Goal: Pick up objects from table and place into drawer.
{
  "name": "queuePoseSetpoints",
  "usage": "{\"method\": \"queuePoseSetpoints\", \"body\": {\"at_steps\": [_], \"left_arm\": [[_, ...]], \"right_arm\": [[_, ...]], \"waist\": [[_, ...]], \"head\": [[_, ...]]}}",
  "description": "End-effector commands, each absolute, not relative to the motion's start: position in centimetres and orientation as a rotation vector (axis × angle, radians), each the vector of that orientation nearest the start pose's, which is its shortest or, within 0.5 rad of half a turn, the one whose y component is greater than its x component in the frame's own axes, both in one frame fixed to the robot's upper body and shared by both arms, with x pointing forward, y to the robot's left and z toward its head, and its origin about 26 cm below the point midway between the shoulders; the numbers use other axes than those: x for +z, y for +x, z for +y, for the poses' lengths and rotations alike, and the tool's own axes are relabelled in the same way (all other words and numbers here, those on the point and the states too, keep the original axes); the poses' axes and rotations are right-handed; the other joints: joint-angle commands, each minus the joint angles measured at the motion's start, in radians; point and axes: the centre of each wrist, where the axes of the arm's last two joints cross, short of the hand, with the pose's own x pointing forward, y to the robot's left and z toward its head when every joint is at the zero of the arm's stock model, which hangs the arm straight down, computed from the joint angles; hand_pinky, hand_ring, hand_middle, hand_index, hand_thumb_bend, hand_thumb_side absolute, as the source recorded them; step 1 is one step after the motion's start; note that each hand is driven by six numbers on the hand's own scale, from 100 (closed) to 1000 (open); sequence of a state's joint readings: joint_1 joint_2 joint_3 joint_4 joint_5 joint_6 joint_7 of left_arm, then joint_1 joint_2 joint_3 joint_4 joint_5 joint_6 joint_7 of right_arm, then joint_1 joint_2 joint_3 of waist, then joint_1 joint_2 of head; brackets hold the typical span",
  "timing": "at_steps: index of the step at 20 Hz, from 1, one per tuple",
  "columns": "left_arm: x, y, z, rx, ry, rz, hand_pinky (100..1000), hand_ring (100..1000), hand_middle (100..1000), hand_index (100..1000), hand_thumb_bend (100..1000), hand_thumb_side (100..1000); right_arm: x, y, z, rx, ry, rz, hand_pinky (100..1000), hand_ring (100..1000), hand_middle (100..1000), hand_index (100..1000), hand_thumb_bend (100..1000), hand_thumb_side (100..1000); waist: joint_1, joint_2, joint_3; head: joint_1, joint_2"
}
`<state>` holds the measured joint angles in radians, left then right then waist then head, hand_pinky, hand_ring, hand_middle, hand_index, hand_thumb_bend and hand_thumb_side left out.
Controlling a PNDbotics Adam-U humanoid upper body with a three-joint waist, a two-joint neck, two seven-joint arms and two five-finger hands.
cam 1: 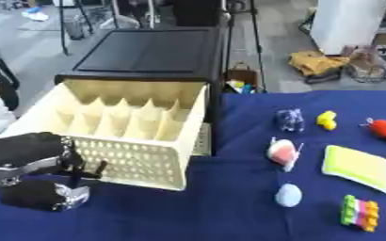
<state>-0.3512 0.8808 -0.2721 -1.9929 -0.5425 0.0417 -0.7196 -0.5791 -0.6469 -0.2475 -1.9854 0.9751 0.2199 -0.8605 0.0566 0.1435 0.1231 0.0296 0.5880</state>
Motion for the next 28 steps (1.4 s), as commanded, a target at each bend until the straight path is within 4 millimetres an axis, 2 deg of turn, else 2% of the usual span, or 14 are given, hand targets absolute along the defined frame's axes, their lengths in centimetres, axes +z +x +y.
{"method": "queuePoseSetpoints", "body": {"at_steps": [1,3,8,9,10,11,12,13,17,22,23,26,27,28], "left_arm": [[22.9,29.2,28.1,-1.884,0.623,-1.29,100,187,188,646,236,958],[22.9,29.2,28.2,-1.889,0.614,-1.293,100,237,238,657,238,960],[23.0,29.2,28.3,-1.893,0.606,-1.292,100,237,238,657,238,960],[23.0,29.2,28.3,-1.894,0.605,-1.288,108,362,375,705,240,962],[22.9,29.2,28.3,-1.896,0.605,-1.284,108,362,375,705,240,962],[22.9,29.1,28.3,-1.9,0.606,-1.28,166,406,425,762,240,960],[22.9,29.1,28.3,-1.904,0.607,-1.277,174,410,430,770,241,959],[22.9,29.1,28.4,-1.907,0.611,-1.275,225,448,467,832,233,955],[23.1,29.2,28.5,-1.91,0.631,-1.27,267,491,514,890,221,954],[23.2,29.2,28.7,-1.907,0.646,-1.267,272,497,521,899,220,955],[23.4,29.2,28.7,-1.902,0.654,-1.271,320,531,551,916,207,963],[23.9,29.2,29.0,-1.875,0.683,-1.295,380,620,633,927,197,969],[24.0,29.2,29.0,-1.869,0.684,-1.303,435,678,712,950,178,985],[24.0,29.2,29.0,-1.863,0.682,-1.31,494,727,749,965,159,998]], "right_arm": [[35.3,28.2,-33.1,0.402,2.027,2.044,581,647,615,674,100,1000],[35.3,28.2,-33.1,0.402,2.027,2.044,581,647,615,674,100,1000],[35.2,28.2,-33.1,0.402,2.028,2.045,581,647,615,674,100,1000],[35.2,28.2,-33.1,0.403,2.029,2.045,581,647,615,674,100,1000],[35.2,28.2,-33.1,0.404,2.03,2.046,581,647,615,674,100,1000],[35.2,28.2,-33.1,0.404,2.031,2.046,581,647,615,674,100,1000],[35.2,28.2,-33.1,0.405,2.032,2.045,581,647,615,674,100,1000],[35.2,28.2,-33.1,0.406,2.032,2.045,581,647,615,673,100,1000],[35.1,28.2,-33.1,0.407,2.034,2.045,581,647,615,673,100,1000],[35.1,28.2,-33.1,0.407,2.035,2.045,581,647,615,673,100,1000],[35.1,28.2,-33.1,0.407,2.035,2.045,581,647,615,673,100,1000],[35.1,28.2,-33.1,0.409,2.036,2.043,581,647,615,673,100,1000],[35.1,28.2,-33.1,0.409,2.036,2.043,580,647,615,673,100,1000],[35.1,28.2,-33.1,0.409,2.036,2.043,580,647,615,673,100,1000]], "waist": [[-0.005,-0.007,-0.002],[-0.005,-0.006,-0.002],[-0.005,-0.005,-0.003],[-0.005,-0.004,-0.004],[-0.006,-0.003,-0.004],[-0.006,-0.002,-0.005],[-0.006,-0.002,-0.005],[-0.006,-0.002,-0.005],[-0.005,-0.002,-0.005],[-0.004,-0.002,-0.005],[-0.004,-0.002,-0.005],[-0.003,-0.002,-0.005],[-0.003,-0.002,-0.005],[-0.004,-0.001,-0.006]], "head": [[-0.004,0.001],[-0.006,0.001],[-0.006,0.002],[-0.006,0.002],[-0.007,0.003],[-0.007,0.003],[-0.008,0.003],[-0.008,0.003],[-0.01,0.004],[-0.011,0.003],[-0.012,0.002],[-0.014,0.0],[-0.014,-0.001],[-0.014,-0.002]]}}
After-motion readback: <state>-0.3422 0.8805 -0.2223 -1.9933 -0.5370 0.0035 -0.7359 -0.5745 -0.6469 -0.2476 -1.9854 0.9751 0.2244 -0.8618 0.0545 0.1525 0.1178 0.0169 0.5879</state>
